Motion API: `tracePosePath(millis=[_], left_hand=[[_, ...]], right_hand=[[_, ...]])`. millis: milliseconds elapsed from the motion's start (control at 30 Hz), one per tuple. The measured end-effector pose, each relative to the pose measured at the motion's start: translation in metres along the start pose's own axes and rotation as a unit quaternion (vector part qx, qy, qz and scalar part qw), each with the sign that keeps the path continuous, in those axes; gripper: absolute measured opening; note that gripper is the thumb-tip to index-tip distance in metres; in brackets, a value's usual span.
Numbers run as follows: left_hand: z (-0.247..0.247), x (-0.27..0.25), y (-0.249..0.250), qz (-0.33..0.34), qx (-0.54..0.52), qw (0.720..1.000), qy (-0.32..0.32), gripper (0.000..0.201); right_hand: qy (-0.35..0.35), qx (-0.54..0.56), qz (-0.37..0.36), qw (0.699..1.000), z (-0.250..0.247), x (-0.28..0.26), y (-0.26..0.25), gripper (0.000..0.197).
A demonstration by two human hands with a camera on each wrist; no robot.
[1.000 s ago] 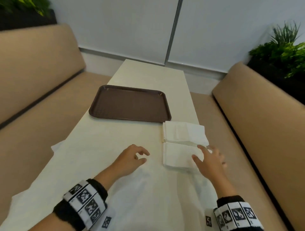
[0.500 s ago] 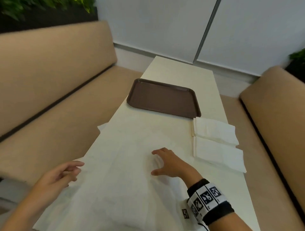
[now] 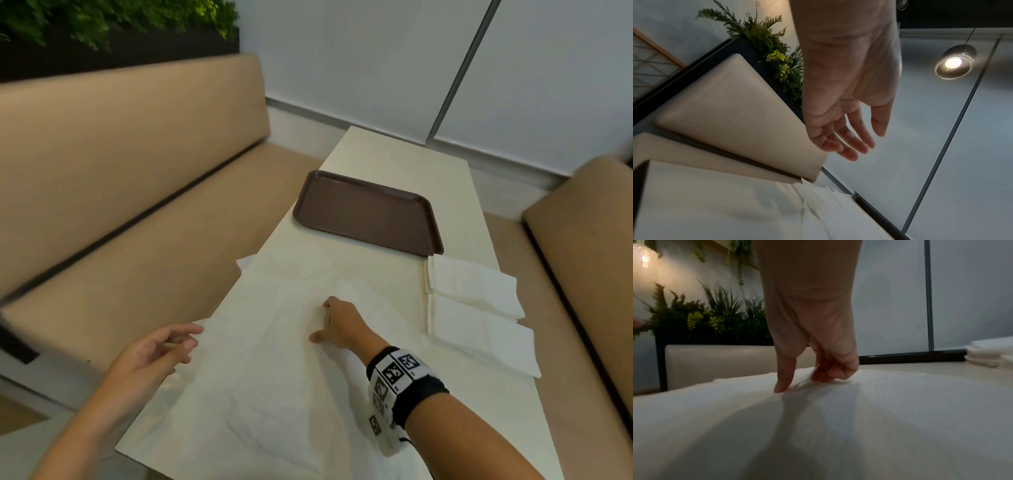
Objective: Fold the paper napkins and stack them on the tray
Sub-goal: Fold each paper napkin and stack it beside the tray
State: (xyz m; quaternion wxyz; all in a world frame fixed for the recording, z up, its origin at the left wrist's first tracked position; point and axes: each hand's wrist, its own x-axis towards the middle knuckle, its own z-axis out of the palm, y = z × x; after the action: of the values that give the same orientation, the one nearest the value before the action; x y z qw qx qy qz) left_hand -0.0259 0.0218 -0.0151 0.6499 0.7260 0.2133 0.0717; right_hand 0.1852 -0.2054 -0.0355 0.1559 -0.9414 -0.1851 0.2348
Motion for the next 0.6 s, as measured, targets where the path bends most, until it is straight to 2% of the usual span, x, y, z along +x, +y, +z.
tracePosePath(millis=[67, 133, 167, 267, 333, 400, 467, 533, 600], left_hand=[[0.001, -0.001, 0.004, 0.001, -0.005, 1.000, -0.003, 0.035], [0.001, -0.001, 0.005, 0.004, 0.000, 1.000, -0.003, 0.044], [0.000, 0.000, 0.006, 0.004, 0.002, 1.000, 0.001, 0.044], [0.001, 0.007, 0.010, 0.010, -0.011, 0.999, 0.029, 0.042], [0.004, 0.017, 0.015, 0.018, -0.021, 0.999, 0.027, 0.069], [0.012, 0.028, 0.028, 0.018, -0.033, 0.999, -0.007, 0.105], [0.024, 0.037, 0.047, 0.014, -0.047, 0.997, -0.065, 0.127], [0.040, 0.042, 0.067, 0.023, -0.072, 0.985, -0.153, 0.124], [0.058, 0.042, 0.083, 0.026, -0.105, 0.972, -0.210, 0.109]], right_hand=[[0.011, 0.005, -0.017, 1.000, 0.002, 0.002, -0.001, 0.026], [0.030, 0.048, -0.037, 0.998, 0.003, 0.000, -0.004, 0.035], [0.036, 0.081, -0.056, 0.994, 0.001, -0.004, -0.006, 0.033], [0.061, 0.163, -0.171, 0.970, -0.020, -0.027, -0.020, 0.014], [0.069, 0.214, -0.238, 0.945, -0.045, -0.051, -0.032, 0.018], [0.070, 0.269, -0.281, 0.918, -0.074, -0.078, -0.042, 0.023], [0.078, 0.342, -0.298, 0.888, -0.102, -0.104, -0.046, 0.031], [0.109, 0.387, -0.297, 0.866, -0.124, -0.124, -0.045, 0.039], [0.147, 0.419, -0.285, 0.849, -0.137, -0.135, -0.037, 0.040]])
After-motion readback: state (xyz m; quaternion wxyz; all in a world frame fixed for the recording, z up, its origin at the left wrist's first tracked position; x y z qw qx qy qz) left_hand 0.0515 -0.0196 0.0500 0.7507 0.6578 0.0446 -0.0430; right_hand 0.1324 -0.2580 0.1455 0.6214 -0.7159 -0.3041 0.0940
